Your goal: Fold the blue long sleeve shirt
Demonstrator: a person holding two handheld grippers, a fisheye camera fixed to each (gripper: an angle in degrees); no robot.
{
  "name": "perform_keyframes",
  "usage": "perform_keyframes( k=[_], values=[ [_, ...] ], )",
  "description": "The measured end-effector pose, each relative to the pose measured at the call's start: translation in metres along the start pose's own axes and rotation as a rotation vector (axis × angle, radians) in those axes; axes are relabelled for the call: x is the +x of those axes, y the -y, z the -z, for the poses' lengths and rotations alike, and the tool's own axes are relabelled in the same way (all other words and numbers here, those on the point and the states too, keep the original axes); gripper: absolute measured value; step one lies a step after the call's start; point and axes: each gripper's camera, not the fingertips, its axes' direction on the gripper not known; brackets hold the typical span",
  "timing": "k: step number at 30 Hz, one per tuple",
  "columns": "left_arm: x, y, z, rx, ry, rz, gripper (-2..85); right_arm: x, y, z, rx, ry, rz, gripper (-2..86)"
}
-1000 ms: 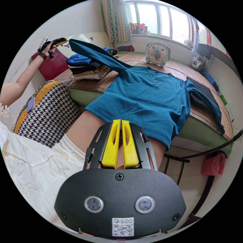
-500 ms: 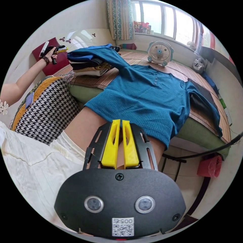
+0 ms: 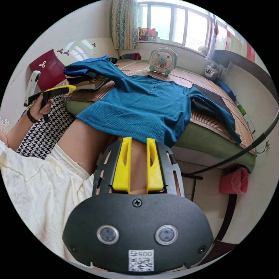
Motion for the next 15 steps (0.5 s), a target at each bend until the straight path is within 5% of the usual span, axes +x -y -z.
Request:
perform_keyframes(
  k=[8,15],
  values=[
    [0.047,-0.002,-0.059,-0.185,0.029,-0.082,11.4,0.005,-0.010,-0.002,0.015,0.006,0.008,8.9],
    [0.049,-0.004,-0.069,-0.144,-0.013,0.043,9.3,0.013,-0.011,-0.004,0.050,0.046,-0.064,8.6]
  ],
)
